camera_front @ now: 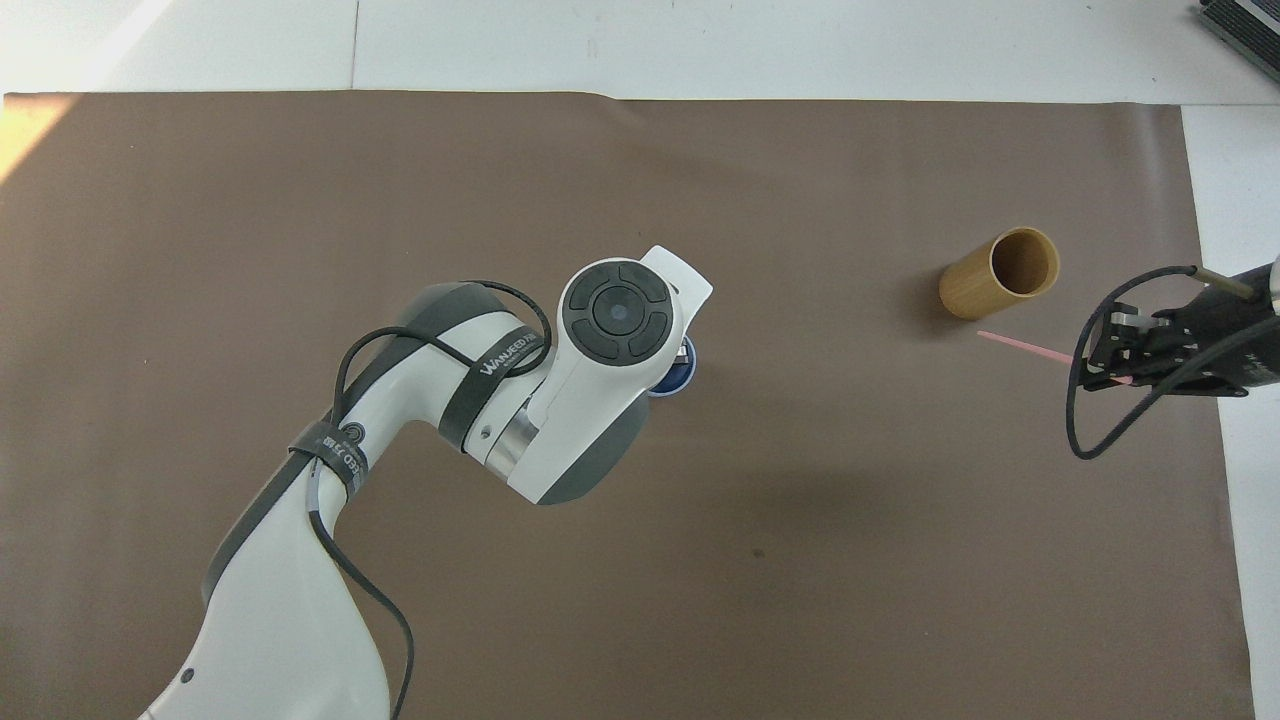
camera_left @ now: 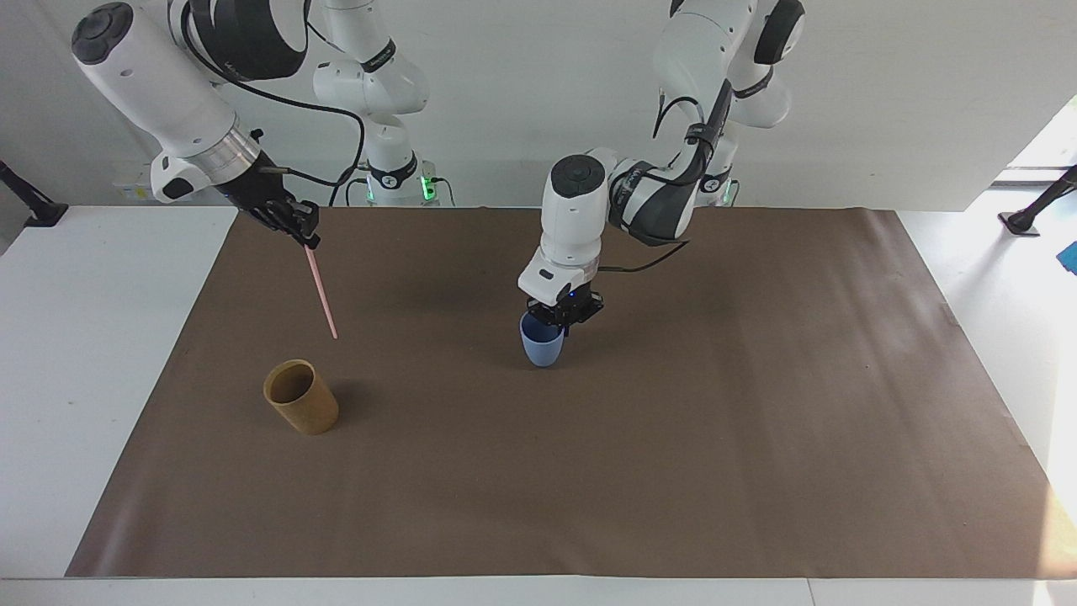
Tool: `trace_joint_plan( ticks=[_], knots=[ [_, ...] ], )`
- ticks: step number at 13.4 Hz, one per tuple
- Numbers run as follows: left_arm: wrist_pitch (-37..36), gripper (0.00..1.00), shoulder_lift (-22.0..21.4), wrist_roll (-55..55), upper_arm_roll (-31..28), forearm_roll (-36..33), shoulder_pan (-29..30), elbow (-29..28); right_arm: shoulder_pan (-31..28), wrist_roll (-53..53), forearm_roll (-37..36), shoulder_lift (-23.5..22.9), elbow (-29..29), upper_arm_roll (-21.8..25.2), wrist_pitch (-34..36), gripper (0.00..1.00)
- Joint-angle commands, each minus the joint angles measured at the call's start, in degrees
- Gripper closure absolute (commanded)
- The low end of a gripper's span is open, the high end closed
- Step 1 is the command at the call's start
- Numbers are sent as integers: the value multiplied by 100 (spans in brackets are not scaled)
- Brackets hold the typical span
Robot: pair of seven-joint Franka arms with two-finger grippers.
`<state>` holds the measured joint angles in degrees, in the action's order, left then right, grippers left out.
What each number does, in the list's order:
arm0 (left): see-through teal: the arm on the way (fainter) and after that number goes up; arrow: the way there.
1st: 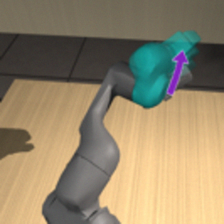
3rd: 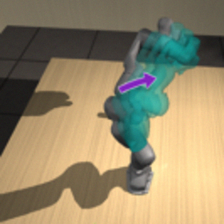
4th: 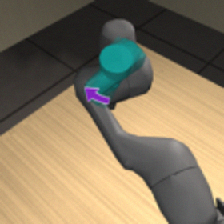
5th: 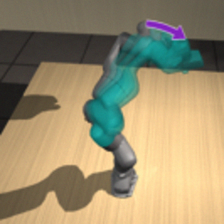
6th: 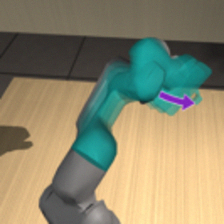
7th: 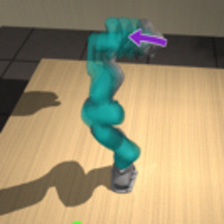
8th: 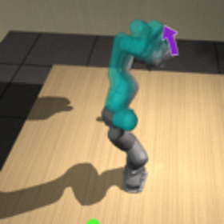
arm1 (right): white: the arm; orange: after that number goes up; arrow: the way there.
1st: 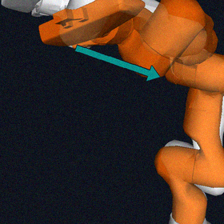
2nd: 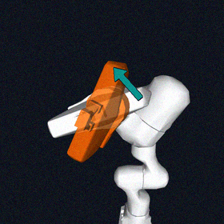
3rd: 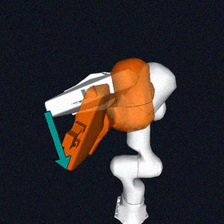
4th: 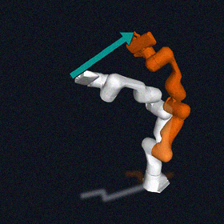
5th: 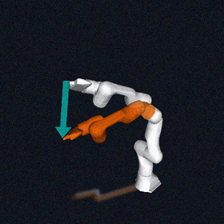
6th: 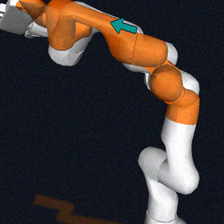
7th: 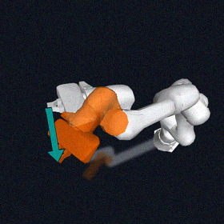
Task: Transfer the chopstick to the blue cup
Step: 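Carry the blue cup toward the table center with the left gripper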
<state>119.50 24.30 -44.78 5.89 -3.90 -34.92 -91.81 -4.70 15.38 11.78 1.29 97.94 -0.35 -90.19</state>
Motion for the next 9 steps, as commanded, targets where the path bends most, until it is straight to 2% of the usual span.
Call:
trace_joint_plan(
  ticks=[1,2,4,9],
  knots=[
    [91,3,4,-172,-105,-207,-103,5,-22,131,123,12,-47,-26,81,100],
    [73,0,4,-172,-105,-225,-94,5,-22,184,123,12,-47,-26,72,100],
    [-5,0,-48,-128,-105,-225,-33,14,-22,202,123,29,-47,-61,81,100],
    [-857,0,-838,660,-158,-181,414,14,-22,325,167,29,-47,-105,72,100]
  ],
)
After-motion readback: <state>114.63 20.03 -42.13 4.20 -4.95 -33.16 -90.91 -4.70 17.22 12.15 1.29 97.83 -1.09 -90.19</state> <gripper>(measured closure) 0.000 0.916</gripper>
